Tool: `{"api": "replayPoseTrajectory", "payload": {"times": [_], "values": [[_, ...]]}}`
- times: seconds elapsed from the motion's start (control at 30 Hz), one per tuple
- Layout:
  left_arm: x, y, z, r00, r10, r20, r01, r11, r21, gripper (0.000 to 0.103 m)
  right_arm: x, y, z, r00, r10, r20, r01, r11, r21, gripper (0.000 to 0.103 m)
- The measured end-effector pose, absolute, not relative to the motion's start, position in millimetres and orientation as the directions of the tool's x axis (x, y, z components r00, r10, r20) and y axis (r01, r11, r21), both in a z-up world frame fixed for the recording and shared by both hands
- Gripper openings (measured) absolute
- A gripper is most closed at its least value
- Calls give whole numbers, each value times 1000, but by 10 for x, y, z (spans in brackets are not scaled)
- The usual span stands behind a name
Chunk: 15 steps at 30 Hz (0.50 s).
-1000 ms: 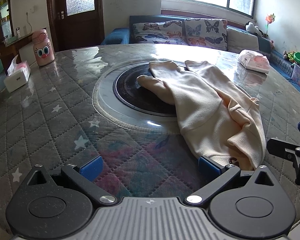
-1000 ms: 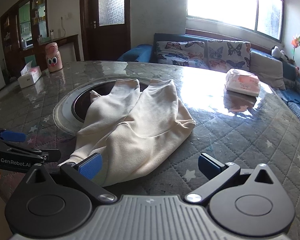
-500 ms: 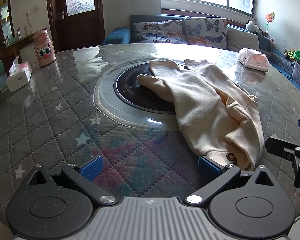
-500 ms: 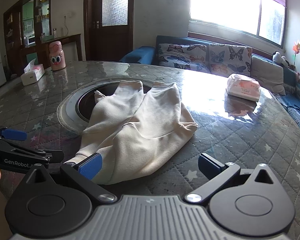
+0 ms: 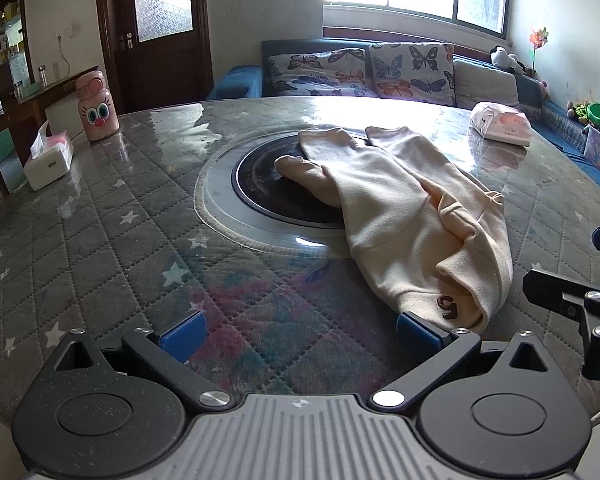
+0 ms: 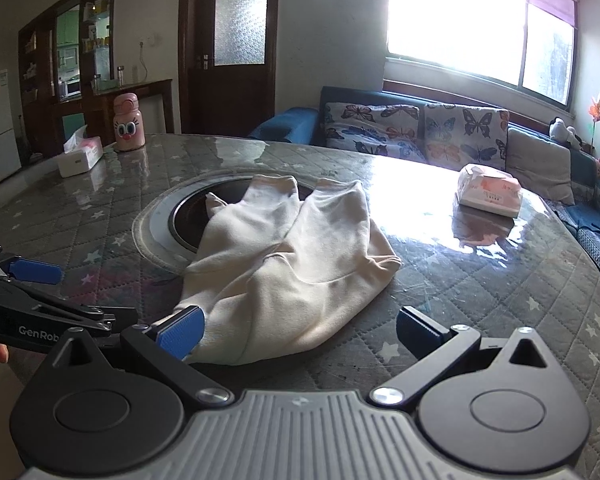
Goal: Fold clothes
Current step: 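Move both tools over the cream shirt, approaching its sleeves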
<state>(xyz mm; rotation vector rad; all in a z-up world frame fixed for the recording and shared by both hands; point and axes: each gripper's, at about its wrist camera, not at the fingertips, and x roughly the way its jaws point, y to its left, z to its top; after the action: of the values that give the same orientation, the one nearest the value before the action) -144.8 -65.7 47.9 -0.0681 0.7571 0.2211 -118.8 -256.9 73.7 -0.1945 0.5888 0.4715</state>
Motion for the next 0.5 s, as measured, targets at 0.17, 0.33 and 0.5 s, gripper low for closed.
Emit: {"api": "replayPoseTrajectory", "payload": {"times": [0.17,0.33,0.5], "values": [[-1470,-662,499,710,176,-682,-224,974,18,103,-1219,-2560,768,731,381,-565,-488,872,-43,103],[-1455,-647,512,713,173,-679,-221,975,16,103,-1219,-2551,780,730,384,-565,-492,870,-44,103],[-1404,-629,509,712,166,-683,-215,977,13,103,-1168,-2542,801,732,386,-562,-490,871,-41,103]]}}
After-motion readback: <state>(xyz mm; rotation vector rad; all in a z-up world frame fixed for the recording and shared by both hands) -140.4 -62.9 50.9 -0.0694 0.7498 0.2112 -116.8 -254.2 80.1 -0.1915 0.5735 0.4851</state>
